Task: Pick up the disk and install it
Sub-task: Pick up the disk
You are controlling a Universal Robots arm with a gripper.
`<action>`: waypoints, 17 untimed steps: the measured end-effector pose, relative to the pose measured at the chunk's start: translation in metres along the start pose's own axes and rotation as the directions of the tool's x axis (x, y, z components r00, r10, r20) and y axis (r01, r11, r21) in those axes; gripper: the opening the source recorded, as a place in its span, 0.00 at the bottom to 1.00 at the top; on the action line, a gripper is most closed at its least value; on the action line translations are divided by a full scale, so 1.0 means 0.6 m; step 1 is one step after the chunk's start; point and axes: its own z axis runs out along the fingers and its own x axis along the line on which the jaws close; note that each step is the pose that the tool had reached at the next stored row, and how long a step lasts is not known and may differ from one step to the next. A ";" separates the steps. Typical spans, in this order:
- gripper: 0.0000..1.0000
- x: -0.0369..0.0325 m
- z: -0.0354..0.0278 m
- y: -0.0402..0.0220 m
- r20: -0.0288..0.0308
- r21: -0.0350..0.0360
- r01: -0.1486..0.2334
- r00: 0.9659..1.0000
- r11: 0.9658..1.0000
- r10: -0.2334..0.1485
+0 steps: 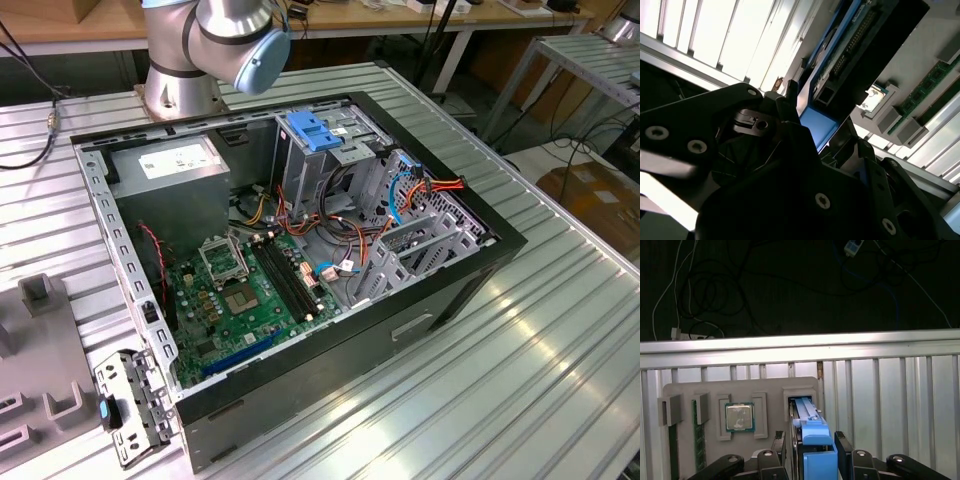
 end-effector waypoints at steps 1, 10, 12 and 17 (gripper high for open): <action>0.51 0.000 0.000 0.000 0.000 0.000 0.000 1.000 1.000 0.000; 0.51 0.000 0.000 0.000 0.000 0.000 -0.002 1.000 1.000 0.002; 0.51 0.000 0.000 0.000 0.000 0.000 -0.002 1.000 1.000 0.002; 0.51 0.000 0.000 0.000 0.000 0.000 -0.002 1.000 1.000 0.002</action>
